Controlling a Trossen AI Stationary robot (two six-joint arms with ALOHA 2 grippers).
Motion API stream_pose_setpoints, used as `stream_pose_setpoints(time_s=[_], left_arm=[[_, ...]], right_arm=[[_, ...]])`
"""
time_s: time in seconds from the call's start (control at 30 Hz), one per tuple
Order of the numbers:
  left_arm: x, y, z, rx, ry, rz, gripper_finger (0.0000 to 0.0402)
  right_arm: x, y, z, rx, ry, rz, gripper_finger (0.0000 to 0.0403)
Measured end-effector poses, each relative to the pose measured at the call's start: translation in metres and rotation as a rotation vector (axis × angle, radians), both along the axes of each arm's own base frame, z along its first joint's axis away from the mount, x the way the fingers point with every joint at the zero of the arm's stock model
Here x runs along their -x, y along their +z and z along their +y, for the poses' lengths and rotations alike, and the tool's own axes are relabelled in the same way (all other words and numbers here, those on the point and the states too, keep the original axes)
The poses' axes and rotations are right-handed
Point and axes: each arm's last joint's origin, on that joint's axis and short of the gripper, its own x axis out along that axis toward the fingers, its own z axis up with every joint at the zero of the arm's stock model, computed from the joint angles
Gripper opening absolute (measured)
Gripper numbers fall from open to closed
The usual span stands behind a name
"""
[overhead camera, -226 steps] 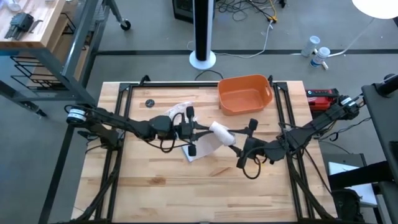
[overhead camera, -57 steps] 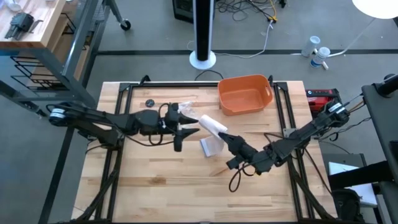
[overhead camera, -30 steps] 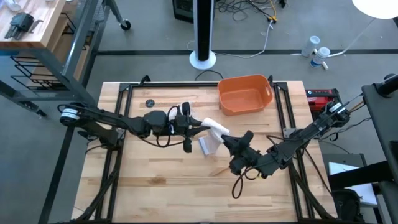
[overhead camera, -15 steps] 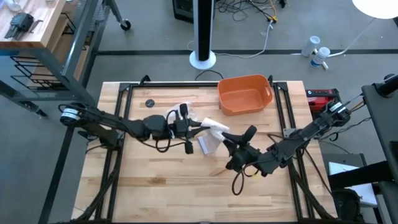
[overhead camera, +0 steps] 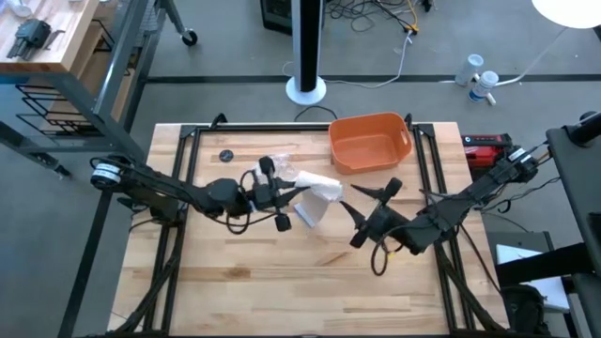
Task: Roll bandage
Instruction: Roll the brown bandage
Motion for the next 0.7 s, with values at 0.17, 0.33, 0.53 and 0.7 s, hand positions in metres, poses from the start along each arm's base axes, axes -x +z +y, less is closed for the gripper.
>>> stream_pose_setpoints(time_s=[0.17, 0.33, 0.53, 0.7], left_arm=[[0.015, -0.016, -0.009, -0.214, 0.041, -0.059, 0.0004], [0.026, -0.021, -0.016, -0.372, 0.115, -0.125, 0.0004], [0.019, -0.029, -0.016, -0.458, 0.217, -0.019, 0.0003], [0.008, -0.035, -0.019, -0.519, 0.285, 0.045, 0.0003]], right_arm=[[0.011, -0.007, -0.027, -0.292, 0.155, -0.073, 0.0241], [0.010, -0.024, -0.056, -0.511, 0.305, -0.155, 0.0252], [-0.002, -0.029, -0.067, -0.537, 0.402, -0.329, 0.0264], [-0.013, -0.032, -0.070, -0.541, 0.481, -0.346, 0.0272]])
